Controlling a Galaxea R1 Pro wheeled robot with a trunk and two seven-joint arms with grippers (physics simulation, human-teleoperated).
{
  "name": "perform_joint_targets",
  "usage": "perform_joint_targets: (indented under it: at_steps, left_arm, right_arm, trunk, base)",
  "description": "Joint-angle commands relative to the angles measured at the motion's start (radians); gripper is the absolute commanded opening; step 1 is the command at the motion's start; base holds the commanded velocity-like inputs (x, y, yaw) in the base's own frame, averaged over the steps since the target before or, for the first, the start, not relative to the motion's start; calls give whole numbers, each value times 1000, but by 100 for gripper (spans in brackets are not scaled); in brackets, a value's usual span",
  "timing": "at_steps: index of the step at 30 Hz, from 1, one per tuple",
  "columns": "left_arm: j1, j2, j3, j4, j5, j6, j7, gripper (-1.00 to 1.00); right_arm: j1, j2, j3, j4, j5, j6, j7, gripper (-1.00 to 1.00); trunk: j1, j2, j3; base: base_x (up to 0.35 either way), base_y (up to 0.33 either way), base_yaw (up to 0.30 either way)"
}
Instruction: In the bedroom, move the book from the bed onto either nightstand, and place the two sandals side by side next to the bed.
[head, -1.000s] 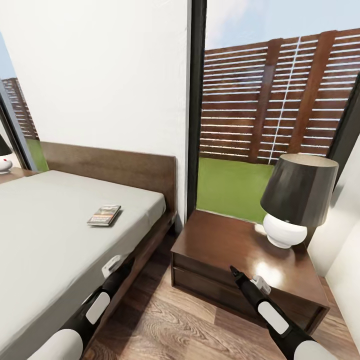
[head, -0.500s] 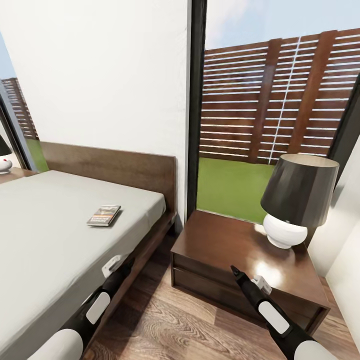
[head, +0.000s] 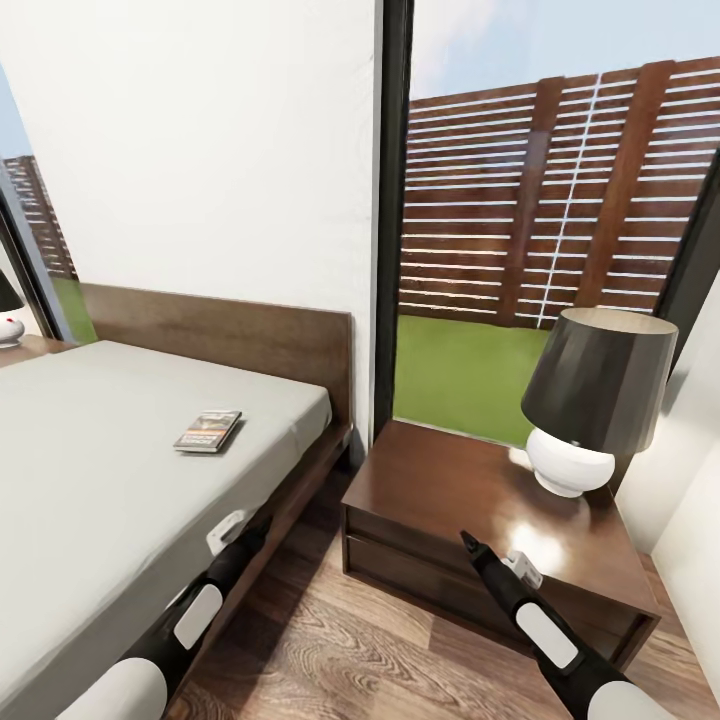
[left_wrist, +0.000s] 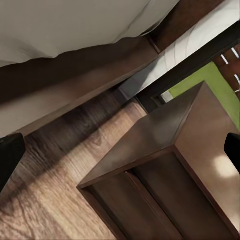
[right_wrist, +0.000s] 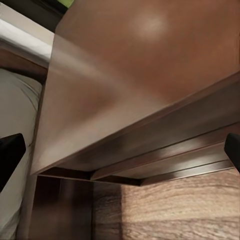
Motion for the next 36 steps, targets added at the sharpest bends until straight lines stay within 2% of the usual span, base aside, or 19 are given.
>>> perform_joint_targets:
  at_steps: [1, 21, 27, 29, 33, 34, 35, 36]
  left_arm:
    - [-1, 0, 0, 1, 9, 0, -7, 100]
    - [-1, 0, -5, 1, 9, 13, -8, 100]
    - [-2, 4, -3, -9, -42, 27, -7, 100]
    - [-2, 4, -1, -29, -80, 59, -5, 100]
    - [-2, 2, 1, -96, -113, 158, -3, 100]
    - [-2, 2, 2, -119, -118, 191, -2, 100]
    - [-2, 1, 3, -169, -124, 264, 0, 100]
    - [-2, 2, 3, -198, -127, 302, 2, 100]
  right_arm:
    - [-1, -1, 8, 1, -10, -6, 4, 100]
    - [1, 0, -3, 4, -15, 2, 30, 100]
    - [2, 2, 1, 4, -15, 7, 91, 100]
    - [2, 6, 2, 5, -16, 13, 120, 100]
    - [2, 13, 3, 5, -16, 32, 145, 100]
    - [2, 15, 4, 5, -16, 38, 150, 100]
    - [2, 19, 5, 5, -16, 50, 158, 100]
    - [2, 21, 5, 5, -16, 55, 161, 100]
  trunk:
    - [0, 0, -1]
    - [0, 0, -1]
    - [0, 0, -1]
    - [0, 0, -1]
    - [0, 0, -1]
    - [0, 0, -1]
    - [0, 0, -1]
    - [0, 0, -1]
  base:
    - [0, 0, 0]
    - [0, 0, 0]
    - [0, 0, 0]
    - [0, 0, 0]
    - [0, 0, 0]
    - [0, 0, 0]
    - [0, 0, 0]
    - [0, 0, 0]
